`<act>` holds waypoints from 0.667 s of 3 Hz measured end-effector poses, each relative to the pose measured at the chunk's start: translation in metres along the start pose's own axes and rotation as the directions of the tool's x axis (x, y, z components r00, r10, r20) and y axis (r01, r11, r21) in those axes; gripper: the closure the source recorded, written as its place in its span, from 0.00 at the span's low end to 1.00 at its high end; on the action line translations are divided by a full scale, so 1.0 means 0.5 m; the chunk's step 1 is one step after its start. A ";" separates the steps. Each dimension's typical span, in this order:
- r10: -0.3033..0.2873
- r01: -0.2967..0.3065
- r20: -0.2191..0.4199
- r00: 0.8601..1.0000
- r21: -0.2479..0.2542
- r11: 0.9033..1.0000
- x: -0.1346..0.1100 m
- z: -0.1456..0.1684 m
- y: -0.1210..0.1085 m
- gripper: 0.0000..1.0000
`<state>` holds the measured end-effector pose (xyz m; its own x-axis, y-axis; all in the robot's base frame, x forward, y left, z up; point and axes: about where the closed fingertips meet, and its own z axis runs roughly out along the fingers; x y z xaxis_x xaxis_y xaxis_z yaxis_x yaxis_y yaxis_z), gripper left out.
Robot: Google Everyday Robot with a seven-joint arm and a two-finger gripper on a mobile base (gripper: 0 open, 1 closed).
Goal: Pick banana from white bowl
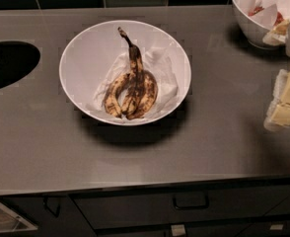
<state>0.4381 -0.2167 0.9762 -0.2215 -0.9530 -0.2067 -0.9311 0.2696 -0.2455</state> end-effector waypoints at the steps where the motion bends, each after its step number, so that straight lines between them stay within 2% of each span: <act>1: -0.001 0.001 0.000 1.000 0.001 1.000 -0.001 0.000 0.000 0.00; 2: -0.016 0.016 0.005 1.000 0.007 1.000 -0.011 -0.002 -0.002 0.00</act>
Offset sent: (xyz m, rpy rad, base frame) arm 0.0048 0.0123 0.0020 -0.0054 -0.0066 0.0452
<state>0.4400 -0.2120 0.9787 -0.2056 -0.9564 -0.2074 -0.9324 0.2558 -0.2552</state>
